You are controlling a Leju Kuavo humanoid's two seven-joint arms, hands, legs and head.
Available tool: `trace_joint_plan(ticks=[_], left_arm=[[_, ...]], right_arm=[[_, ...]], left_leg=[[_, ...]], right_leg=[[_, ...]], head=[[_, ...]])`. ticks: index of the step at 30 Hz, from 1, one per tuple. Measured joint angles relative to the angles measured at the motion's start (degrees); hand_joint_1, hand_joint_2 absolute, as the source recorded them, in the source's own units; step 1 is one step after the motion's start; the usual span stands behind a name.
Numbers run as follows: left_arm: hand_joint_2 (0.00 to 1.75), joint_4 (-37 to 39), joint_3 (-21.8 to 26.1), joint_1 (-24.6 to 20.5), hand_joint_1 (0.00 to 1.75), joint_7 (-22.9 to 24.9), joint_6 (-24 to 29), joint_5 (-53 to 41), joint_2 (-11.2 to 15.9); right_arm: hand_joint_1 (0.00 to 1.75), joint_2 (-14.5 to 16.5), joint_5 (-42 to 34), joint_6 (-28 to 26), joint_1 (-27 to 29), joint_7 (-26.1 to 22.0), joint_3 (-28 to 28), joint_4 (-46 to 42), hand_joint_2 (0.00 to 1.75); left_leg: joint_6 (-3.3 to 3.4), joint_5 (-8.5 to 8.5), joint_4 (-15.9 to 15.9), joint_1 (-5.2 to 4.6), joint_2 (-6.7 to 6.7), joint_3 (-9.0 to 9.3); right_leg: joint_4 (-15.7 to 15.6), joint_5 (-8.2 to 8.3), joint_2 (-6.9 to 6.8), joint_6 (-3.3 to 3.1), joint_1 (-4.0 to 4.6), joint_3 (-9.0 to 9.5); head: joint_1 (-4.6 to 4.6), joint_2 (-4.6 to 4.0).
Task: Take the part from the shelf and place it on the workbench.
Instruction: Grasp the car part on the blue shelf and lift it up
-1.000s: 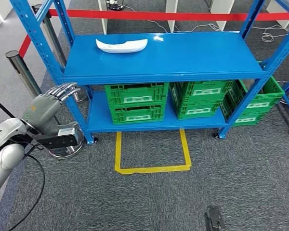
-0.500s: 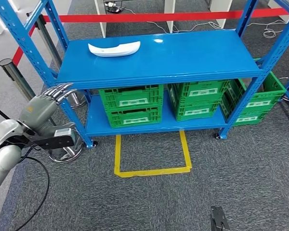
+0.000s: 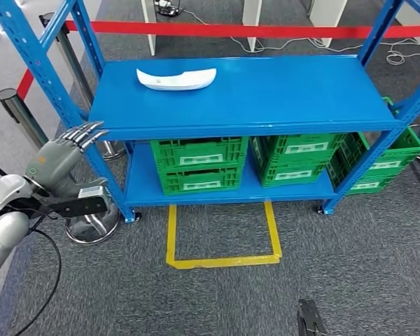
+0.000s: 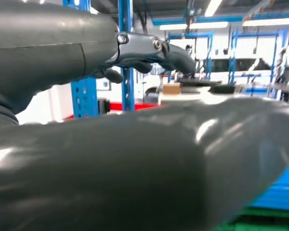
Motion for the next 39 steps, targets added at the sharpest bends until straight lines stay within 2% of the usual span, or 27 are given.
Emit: trace_joint_plan(ticks=[2,3,4,7,8,9,11,13,14,16,17,18,19,20,22,23,24,27,28,29,31,32,33,34,37,38,39], left_arm=[[0.0,0.0,0.0,0.3,0.0,0.0,0.0,0.0,0.0],[0.0,0.0,0.0,0.4,0.0,0.0,0.0,0.0,-0.1],[0.0,0.0,0.0,0.5,0.0,0.0,0.0,0.0,-0.1],[0.0,0.0,-0.1,0.6,0.0,0.0,0.0,0.0,-0.1],[0.0,0.0,-0.1,0.6,0.0,0.0,-0.1,0.0,-0.1],[0.0,0.0,-0.1,0.6,0.0,0.0,-0.1,0.0,-0.1],[0.0,-0.1,0.0,0.4,0.0,0.0,-0.1,0.0,-0.1],[0.0,-0.2,0.0,0.4,0.0,0.0,0.0,0.0,-0.1],[0.0,-0.2,0.0,0.4,0.0,0.0,0.0,0.0,-0.1],[0.0,-0.2,0.0,0.7,0.0,0.0,-0.1,0.0,0.0],[0.0,-0.2,0.0,0.8,0.0,0.0,-0.1,0.0,0.0],[0.0,-0.2,0.0,0.8,0.0,0.0,-0.1,0.0,0.0],[0.0,-0.2,0.0,0.8,0.0,0.0,-0.1,0.0,0.0],[0.0,-0.2,0.0,0.8,0.0,0.0,-0.1,0.0,0.0],[0.0,-0.2,-0.1,0.9,0.0,0.0,-0.1,0.0,0.1],[0.0,-0.2,0.0,0.9,0.0,0.0,-0.1,0.0,0.2],[0.0,-0.2,0.0,0.9,0.0,0.0,-0.1,0.0,0.3],[0.0,-0.4,-0.1,0.4,0.0,-1.6,-1.8,0.8,0.2],[0.0,-0.5,-0.5,-0.3,0.0,-3.1,-3.5,1.2,-0.1],[0.0,-0.4,-1.2,-1.0,0.0,-4.4,-5.3,1.5,-0.7],[0.0,-0.2,-3.3,-2.7,0.0,-5.3,-7.6,1.0,-2.9],[0.0,-0.1,-4.4,-3.2,0.0,-5.0,-7.9,0.7,-4.2],[0.0,0.0,-5.3,-3.5,0.0,-4.8,-8.0,0.5,-5.2],[0.0,0.2,-6.1,-3.6,0.0,-4.7,-8.1,0.5,-6.0],[0.0,0.5,-7.7,-4.4,0.0,-4.8,-8.1,0.6,-7.2],[0.0,0.7,-8.1,-4.7,0.0,-4.9,-8.1,0.7,-7.4],[0.0,0.8,-8.5,-4.8,0.0,-5.0,-8.1,0.7,-7.6]], right_arm=[[0.0,0.0,0.0,0.0,0.3,0.0,0.0,0.0,0.0],[0.0,0.0,0.0,0.0,0.4,0.0,0.0,0.0,0.0],[0.0,0.0,0.0,0.0,0.5,0.0,0.0,0.0,0.0],[0.0,0.0,0.0,0.0,0.8,0.0,0.0,0.0,0.0],[0.0,0.0,0.0,0.0,0.9,0.1,0.0,0.0,0.0],[0.0,0.0,0.0,0.0,0.9,0.1,0.0,0.0,0.0],[0.0,0.0,0.0,-0.1,0.7,0.1,0.0,0.0,0.0],[0.0,0.0,0.0,-0.1,0.6,0.0,0.0,0.0,0.0],[0.0,0.0,0.0,-0.1,0.6,0.0,0.0,0.0,0.0],[0.0,0.0,0.0,-0.1,0.7,0.0,0.0,0.0,0.0],[0.0,0.0,0.0,-0.1,0.7,0.0,0.0,0.0,0.0],[0.0,0.0,0.0,-0.1,0.8,0.0,0.0,0.0,0.0],[0.0,0.0,0.0,0.0,0.8,0.0,0.0,0.0,0.0],[0.0,0.0,0.0,0.0,0.8,0.0,0.0,0.0,0.0],[0.0,0.1,0.0,0.0,0.9,0.0,0.0,0.1,0.0],[0.0,0.2,0.0,0.0,0.9,0.0,0.0,0.1,0.0],[0.0,0.2,0.0,0.0,0.9,0.0,0.0,0.2,0.0],[0.0,0.3,0.2,0.2,0.6,0.0,-0.1,0.1,0.0],[0.0,0.3,0.4,0.3,0.4,0.0,0.0,0.1,0.0],[0.0,0.3,0.7,0.4,0.2,0.1,0.0,0.1,0.0],[0.0,0.3,1.1,0.5,-0.3,0.5,0.0,0.1,0.0],[0.0,0.3,1.2,0.5,-0.5,0.6,0.0,0.1,0.0],[0.0,0.3,1.2,0.5,-0.7,0.7,0.0,0.1,0.0],[0.0,0.3,1.3,0.5,-0.7,0.7,0.0,0.1,0.0],[0.0,0.3,1.4,0.5,-0.6,0.7,0.0,0.1,0.0],[0.0,0.3,1.5,0.5,-0.5,0.8,0.0,0.2,0.0],[0.0,0.4,1.5,0.5,-0.4,0.8,0.1,0.2,0.0]], left_leg=[[-0.05,-1.25,0.0,-0.01,-0.08,1.35],[-0.11,-1.97,0.0,-0.01,-0.13,2.25],[-0.22,-2.75,0.0,-0.01,-0.15,3.28],[-0.88,-5.25,0.0,-0.14,-0.16,6.07],[-1.22,-5.87,-0.2,-0.21,-0.18,6.61],[-1.57,-6.15,-0.2,-0.25,-0.21,7.01],[-2.2,-5.34,1.4,-0.21,-0.22,6.47],[-2.82,-3.88,7.6,-0.09,-0.16,2.92],[-3.11,-4.17,11.4,0.01,-0.12,0.39],[-3.5,-7.95,16.5,0.22,-0.1,-3.94],[-3.55,-10.15,17.3,0.27,-0.1,-5.4],[-3.5,-11.37,16.6,0.28,-0.1,-6.28],[-3.33,-10.95,14.7,0.26,-0.1,-6.62],[-3.03,-8.58,11.7,0.2,-0.09,-6.59],[-2.21,-0.12,5.1,-0.13,-0.01,-6.46],[-1.9,2.95,3.0,-0.35,0.0,-6.33],[-1.6,4.55,1.8,-0.55,-0.02,-6.21],[-0.54,3.6,0.8,-0.46,-0.14,-3.92],[-0.14,3.33,0.5,-0.34,-0.12,-2.94],[0.17,3.05,0.3,-0.24,-0.17,-2.17],[0.51,2.18,0.2,-0.26,-0.51,-1.44],[0.49,1.68,0.2,-0.27,-0.72,-1.07],[0.41,1.13,0.2,-0.27,-0.85,-0.53],[0.28,0.52,0.2,-0.27,-0.87,0.18],[-0.3,-1.36,0.3,-0.37,-0.63,2.35],[-0.58,-1.81,0.3,-0.42,-0.6,2.69],[-0.89,-2.14,0.4,-0.46,-0.6,2.88]], right_leg=[[3.7,-2.49,0.0,0.24,0.02,-4.42],[3.0,-2.59,0.0,0.28,0.05,-5.49],[0.6,-1.19,-0.01,0.24,0.05,-5.73],[-8.9,8.36,-0.15,-0.47,0.21,-4.45],[-10.3,10.32,-0.18,-0.86,0.33,-4.0],[-10.8,10.84,-0.23,-1.28,0.44,-3.62],[-11.1,10.3,-0.16,-2.04,0.32,-2.62],[-11.6,9.44,-0.08,-2.57,0.04,-1.24],[-11.9,8.84,-0.04,-2.73,-0.02,-0.42],[-12.0,7.43,0.09,-2.87,-0.04,1.39],[-12.0,6.65,0.2,-2.91,-0.04,2.42],[-12.0,5.84,0.32,-2.92,-0.04,3.53],[-12.0,5.01,0.42,-2.87,-0.03,4.68],[-12.1,4.18,0.49,-2.8,-0.01,5.79],[-12.2,2.54,0.61,-2.38,0.07,7.16],[-12.4,1.81,0.65,-2.07,0.09,7.56],[-12.5,1.43,0.66,-1.69,0.11,8.09],[-12.3,1.01,0.47,-0.74,0.1,9.94],[-10.7,0.64,0.41,-0.53,0.09,9.3],[-7.8,-0.1,0.38,-0.35,0.06,7.61],[-0.6,-2.62,0.35,0.1,0.0,2.24],[1.6,-3.73,0.35,0.29,-0.03,-0.3],[2.1,-3.87,0.34,0.38,-0.03,-2.05],[0.6,-2.37,0.33,0.37,-0.02,-2.84],[-9.4,7.34,0.28,-0.08,0.12,-2.14],[-11.4,9.3,0.28,-0.4,0.22,-1.66],[-12.1,10.0,0.28,-0.69,0.35,-1.39]], head=[[0.03,0.0],[0.04,0.0],[0.05,0.0],[-0.01,0.0],[-0.03,0.0],[-0.04,0.0],[-0.03,0.0],[-0.1,0.0],[-0.11,0.0],[-0.09,0.0],[-0.1,0.0],[-0.11,0.0],[-0.12,0.0],[-0.12,0.0],[-0.17,0.01],[-0.2,0.01],[-0.21,0.01],[-0.19,0.01],[-0.19,0.0],[-0.16,0.0],[-0.07,0.0],[-0.03,0.0],[-0.01,0.0],[-0.01,0.0],[-0.05,0.0],[-0.06,0.01],[-0.09,0.01]])
